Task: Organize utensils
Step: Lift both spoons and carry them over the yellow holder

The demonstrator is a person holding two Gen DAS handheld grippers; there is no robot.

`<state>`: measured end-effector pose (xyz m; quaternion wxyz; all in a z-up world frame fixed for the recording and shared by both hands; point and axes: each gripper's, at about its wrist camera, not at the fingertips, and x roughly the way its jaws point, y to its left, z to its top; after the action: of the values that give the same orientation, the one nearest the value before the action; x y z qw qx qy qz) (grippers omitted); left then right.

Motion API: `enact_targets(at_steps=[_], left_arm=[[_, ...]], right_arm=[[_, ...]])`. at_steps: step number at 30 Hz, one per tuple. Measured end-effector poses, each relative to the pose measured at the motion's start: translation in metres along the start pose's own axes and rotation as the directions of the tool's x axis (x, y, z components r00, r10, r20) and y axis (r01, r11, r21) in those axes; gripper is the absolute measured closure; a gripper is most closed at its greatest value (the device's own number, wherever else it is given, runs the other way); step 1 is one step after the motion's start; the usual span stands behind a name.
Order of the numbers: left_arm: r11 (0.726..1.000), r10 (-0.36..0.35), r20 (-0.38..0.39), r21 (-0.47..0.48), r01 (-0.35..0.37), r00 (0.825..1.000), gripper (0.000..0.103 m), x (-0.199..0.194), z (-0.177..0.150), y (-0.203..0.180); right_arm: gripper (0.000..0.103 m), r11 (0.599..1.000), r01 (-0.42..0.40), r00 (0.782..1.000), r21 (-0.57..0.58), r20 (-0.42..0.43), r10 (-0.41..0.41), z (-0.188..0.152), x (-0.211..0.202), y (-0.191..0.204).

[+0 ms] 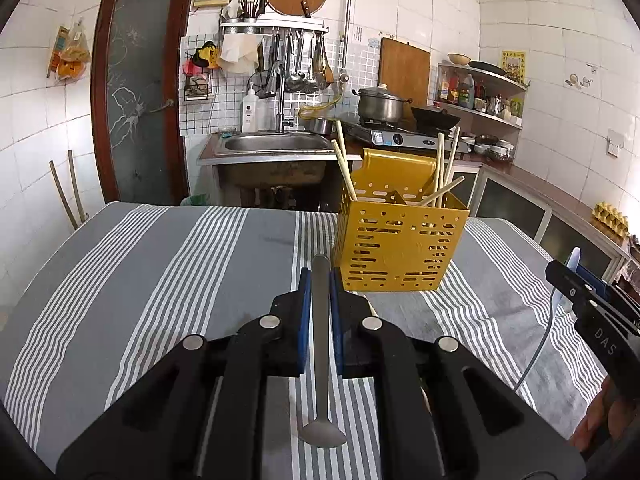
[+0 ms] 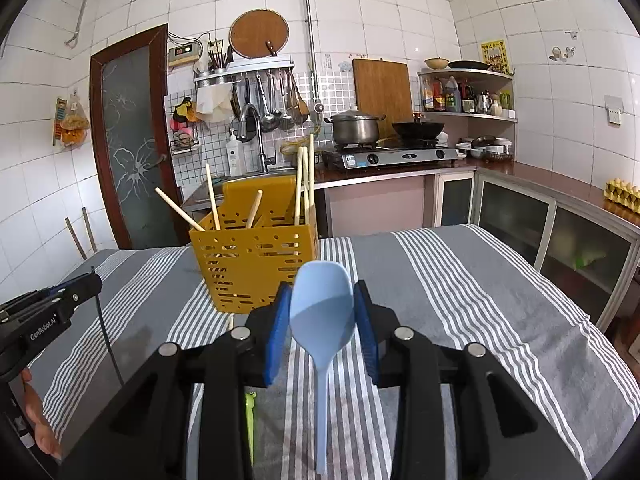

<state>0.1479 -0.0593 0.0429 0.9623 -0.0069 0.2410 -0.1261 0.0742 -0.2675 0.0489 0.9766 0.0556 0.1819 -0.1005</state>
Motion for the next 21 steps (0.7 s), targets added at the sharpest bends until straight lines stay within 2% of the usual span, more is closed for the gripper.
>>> enact_targets(at_steps=[13,21], left_arm=[[1.000,0.014,0.038,0.006,-0.014,0.999,0.095,0.007,0.006,-0.002],[1.000,-0.014,0.074,0.015,0.013,0.997,0.095,0.006,0.030,-0.009]], right_arm=[[0.071,1.000,0.009,1.000,-0.010,0.015,-0.009,0.000,0.006,0.003],[0.071,1.000,-0.005,0.999,-0.007,0.053,0.005,0.025,0.008,-0.001]])
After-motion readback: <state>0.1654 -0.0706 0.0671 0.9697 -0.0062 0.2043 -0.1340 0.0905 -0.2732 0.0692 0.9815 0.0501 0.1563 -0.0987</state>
